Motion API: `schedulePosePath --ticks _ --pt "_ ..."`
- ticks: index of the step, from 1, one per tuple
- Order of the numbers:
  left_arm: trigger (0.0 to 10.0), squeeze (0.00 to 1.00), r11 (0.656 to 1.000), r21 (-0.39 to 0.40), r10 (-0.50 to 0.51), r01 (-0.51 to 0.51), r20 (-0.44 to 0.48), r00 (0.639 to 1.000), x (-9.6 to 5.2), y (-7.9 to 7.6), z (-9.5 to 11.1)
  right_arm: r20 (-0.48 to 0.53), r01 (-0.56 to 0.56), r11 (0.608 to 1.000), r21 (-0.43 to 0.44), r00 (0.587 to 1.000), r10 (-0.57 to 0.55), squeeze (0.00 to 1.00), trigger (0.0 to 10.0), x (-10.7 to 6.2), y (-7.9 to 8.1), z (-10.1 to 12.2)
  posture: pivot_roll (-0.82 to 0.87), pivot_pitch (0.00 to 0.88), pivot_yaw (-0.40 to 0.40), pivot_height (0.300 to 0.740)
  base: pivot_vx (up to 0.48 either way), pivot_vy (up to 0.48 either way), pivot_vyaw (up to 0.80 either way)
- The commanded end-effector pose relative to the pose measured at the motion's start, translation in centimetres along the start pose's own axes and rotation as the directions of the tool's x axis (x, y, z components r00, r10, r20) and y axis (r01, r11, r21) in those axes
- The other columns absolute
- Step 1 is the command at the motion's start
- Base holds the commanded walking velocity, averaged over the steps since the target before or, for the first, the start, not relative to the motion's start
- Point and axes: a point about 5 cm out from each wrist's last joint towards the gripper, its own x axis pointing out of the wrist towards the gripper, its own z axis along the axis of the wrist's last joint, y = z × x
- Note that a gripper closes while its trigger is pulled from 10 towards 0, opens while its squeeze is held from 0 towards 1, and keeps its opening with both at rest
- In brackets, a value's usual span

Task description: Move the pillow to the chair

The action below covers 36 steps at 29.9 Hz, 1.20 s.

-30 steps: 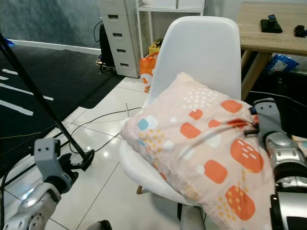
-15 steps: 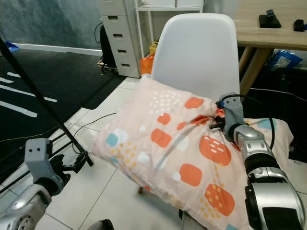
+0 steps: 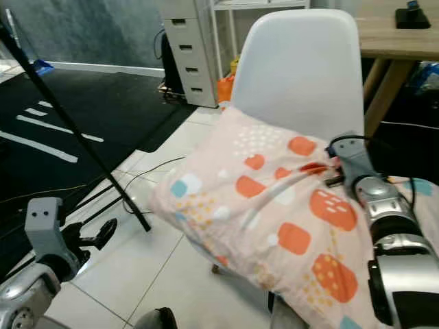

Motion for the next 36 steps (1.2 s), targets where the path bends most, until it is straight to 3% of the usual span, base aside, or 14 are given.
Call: schedulePosePath --ticks 1,3,4,5,6,21,23,24,25,28,31,33,35,36 --pt "10.0 0.00 1.000 0.017 0.003 -0.003 -0.003 1.000 -0.2 0.4 0.4 0.023 0.073 0.997 -0.014 0.997 -0.073 0.00 10.0 -0.2 -1.3 0.8 -0.05 0.129 0.178 0.487 0.000 0.000 0.00" --pt "10.0 0.00 1.000 0.018 0.001 -0.001 -0.004 1.000 -0.2 0.4 0.5 0.022 0.089 0.996 -0.013 0.996 -0.089 0.00 10.0 -0.2 -1.6 0.7 -0.05 0.128 0.178 0.487 0.000 0.000 0.00" --pt "10.0 0.00 1.000 0.019 0.000 0.000 -0.004 1.000 -0.3 0.4 0.5 0.026 0.094 0.996 -0.009 0.995 -0.093 0.74 10.0 -0.2 -1.7 0.8 -0.05 0.125 0.178 0.487 0.000 0.000 0.00" --pt "10.0 0.00 1.000 0.019 0.000 0.000 -0.004 1.000 -0.3 0.4 0.5 0.026 0.094 0.996 -0.009 0.995 -0.093 0.74 10.0 -0.2 -1.7 0.8 -0.05 0.125 0.178 0.487 0.000 0.000 0.00" --pt "10.0 0.00 1.000 0.019 -0.001 0.001 -0.003 1.000 -0.3 0.3 0.5 0.032 0.099 0.995 -0.004 0.995 -0.099 1.00 10.0 -0.2 -1.7 0.8 -0.05 0.124 0.177 0.487 0.000 0.000 0.00" --pt "10.0 0.00 1.000 -0.006 -0.015 0.015 0.010 1.000 0.1 -0.4 0.5 0.033 0.260 0.966 -0.017 0.965 -0.259 1.00 10.0 -0.8 -4.1 1.4 -0.08 0.128 0.163 0.487 0.000 0.000 0.00" --pt "10.0 0.00 1.000 -0.011 -0.018 0.018 0.013 1.000 0.2 -0.6 0.5 0.051 0.265 0.964 -0.002 0.963 -0.265 1.00 10.0 -0.8 -4.3 1.9 -0.08 0.127 0.161 0.487 0.000 0.000 0.00" --pt "10.0 0.00 1.000 -0.017 -0.019 0.019 0.021 1.000 0.4 -0.7 0.5 0.104 0.216 0.973 0.082 0.969 -0.223 1.00 10.0 -0.7 -3.8 3.1 -0.09 0.120 0.143 0.487 0.000 0.000 0.00" --pt "10.0 0.00 1.000 -0.024 -0.014 0.015 0.032 0.999 0.5 -0.7 0.6 0.186 0.109 0.975 0.192 0.972 -0.146 0.00 10.0 -0.4 -2.6 4.7 -0.10 0.116 0.135 0.487 0.000 0.000 0.00" --pt "10.0 0.00 0.999 -0.034 -0.001 0.003 0.046 0.999 0.9 -0.7 0.5 0.358 -0.125 0.932 0.341 0.934 -0.005 0.00 10.0 -0.4 0.2 7.4 -0.12 0.107 0.115 0.487 0.000 0.000 0.00" --pt "10.0 0.00 0.999 -0.035 0.007 -0.005 0.050 0.999 1.1 -0.8 0.5 0.412 -0.211 0.909 0.359 0.910 0.049 0.00 10.0 -0.6 2.0 8.1 -0.12 0.098 0.102 0.491 0.000 0.000 0.00" --pt "10.0 0.00 0.999 -0.033 0.029 -0.028 0.058 0.998 1.6 -0.8 0.3 0.460 -0.351 0.865 0.360 0.873 0.162 0.00 10.0 -0.9 5.9 8.1 -0.14 0.079 0.079 0.501 0.000 0.000 0.00" --pt "10.0 0.00 0.999 -0.033 0.029 -0.028 0.058 0.998 1.6 -0.8 0.3 0.460 -0.351 0.865 0.360 0.873 0.162 0.00 10.0 -0.9 5.9 8.1 -0.14 0.079 0.079 0.501 0.000 0.000 0.00" --pt "10.0 0.00 0.999 -0.034 0.036 -0.034 0.062 0.997 1.9 -0.9 0.3 0.457 -0.383 0.853 0.353 0.867 0.200 0.00 10.0 -1.0 7.4 7.7 -0.14 0.074 0.074 0.506 0.000 0.000 0.00"
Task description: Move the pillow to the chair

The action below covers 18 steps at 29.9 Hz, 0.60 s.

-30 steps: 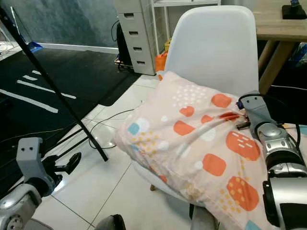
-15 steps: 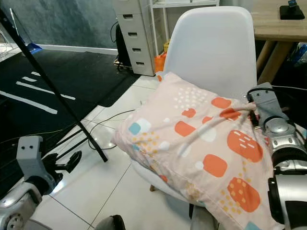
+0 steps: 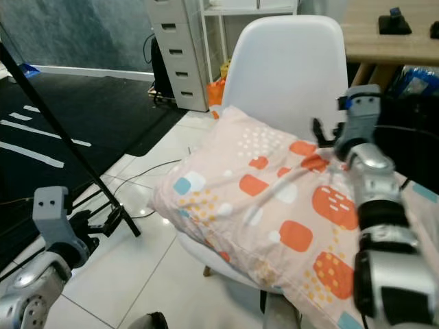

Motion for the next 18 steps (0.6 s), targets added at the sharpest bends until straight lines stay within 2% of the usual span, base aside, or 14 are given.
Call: schedulePosePath --ticks 1,2,3,4,8,11,18 --pt "10.0 0.00 0.999 0.004 0.037 -0.037 -0.002 0.999 0.0 0.5 -0.3 -0.014 -0.027 0.999 0.021 1.000 0.027 0.00 10.0 -0.1 0.7 -0.6 -0.14 0.074 0.074 0.506 0.000 0.000 0.00" --pt "10.0 0.00 0.999 0.008 0.044 -0.044 0.002 0.999 0.3 0.5 -0.3 -0.030 -0.053 0.998 0.043 0.998 0.055 0.00 10.0 -0.2 1.7 -1.5 -0.15 0.066 0.068 0.511 0.000 0.000 0.00" --pt "10.0 0.00 0.999 0.008 0.044 -0.044 0.002 0.999 0.3 0.5 -0.3 -0.030 -0.053 0.998 0.043 0.998 0.055 0.00 10.0 -0.2 1.7 -1.5 -0.15 0.066 0.068 0.511 0.000 0.000 0.00" --pt "10.0 0.00 0.999 0.007 0.049 -0.049 0.010 0.999 0.8 0.3 -0.2 -0.042 -0.072 0.996 0.047 0.996 0.074 0.00 10.0 -0.2 2.4 -2.1 -0.16 0.044 0.062 0.516 0.000 0.000 0.00" --pt "10.0 0.00 0.999 0.005 0.051 -0.051 0.017 0.999 1.1 0.2 -0.1 -0.046 -0.086 0.995 0.053 0.995 0.088 0.00 10.0 -0.2 2.8 -2.4 -0.16 0.044 0.062 0.520 0.000 0.000 0.00" --pt "10.0 0.00 1.000 0.002 0.027 -0.027 0.039 0.999 1.8 -0.7 0.1 -0.073 -0.123 0.992 0.042 0.989 0.125 0.00 10.0 -0.5 3.6 -3.2 -0.16 0.021 0.032 0.530 0.000 0.000 0.00" --pt "10.0 0.00 1.000 0.009 0.012 -0.012 0.053 0.999 2.0 -1.8 -0.4 -0.129 -0.158 0.987 0.023 0.979 0.159 0.00 10.0 -1.3 4.3 -4.6 -0.17 0.004 0.015 0.549 0.000 0.000 0.00"
